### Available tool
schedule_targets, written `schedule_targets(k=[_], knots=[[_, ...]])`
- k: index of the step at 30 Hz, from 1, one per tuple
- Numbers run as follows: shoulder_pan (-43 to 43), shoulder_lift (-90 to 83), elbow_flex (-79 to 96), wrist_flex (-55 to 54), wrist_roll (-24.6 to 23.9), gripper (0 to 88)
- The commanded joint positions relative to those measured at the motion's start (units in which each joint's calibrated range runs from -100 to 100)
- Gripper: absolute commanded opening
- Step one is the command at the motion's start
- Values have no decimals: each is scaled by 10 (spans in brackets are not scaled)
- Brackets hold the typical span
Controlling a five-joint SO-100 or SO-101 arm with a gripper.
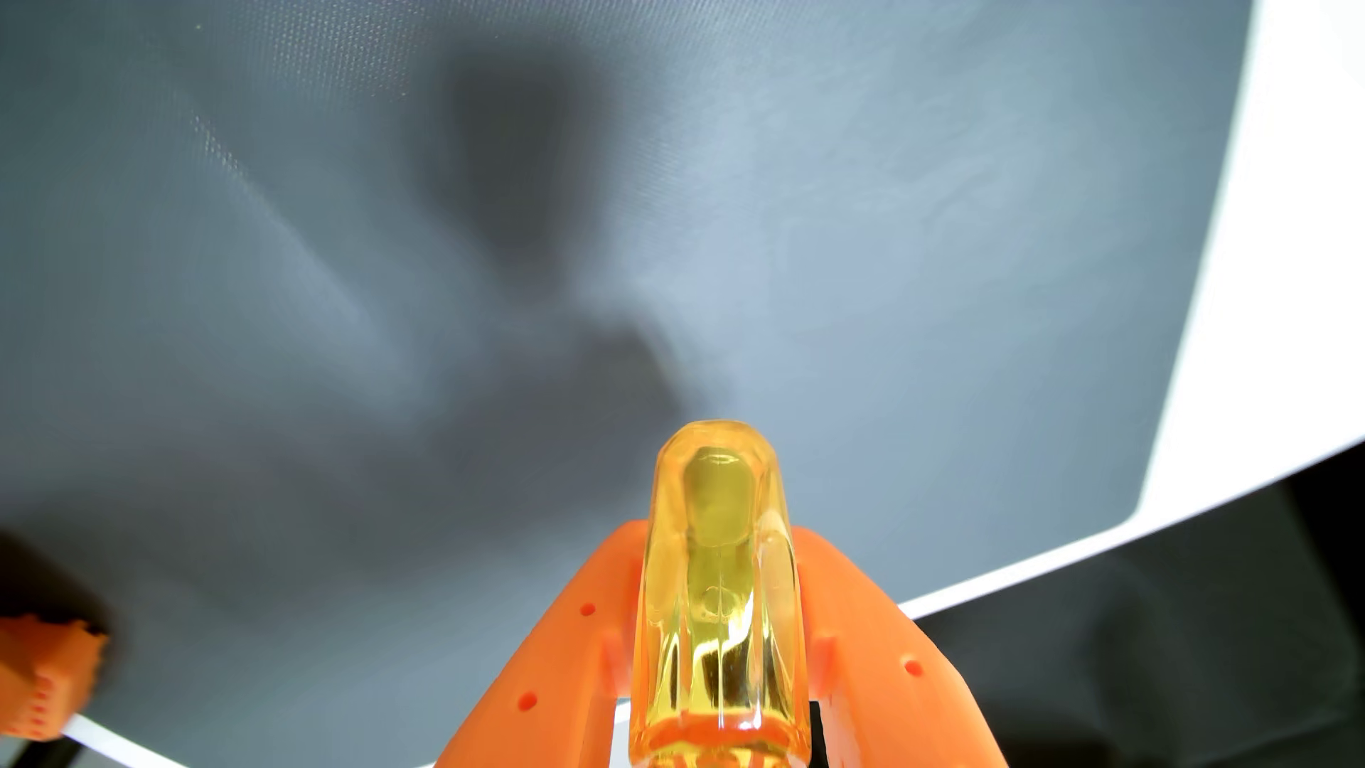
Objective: Grab the eyedrops
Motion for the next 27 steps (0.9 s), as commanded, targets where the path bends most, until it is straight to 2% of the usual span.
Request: schedule_targets(k=[1, 10, 27], knots=[[-4, -51, 0, 3, 29, 6], [-29, -75, 5, 4, 64, 6], [-23, -83, 5, 1, 63, 6]])
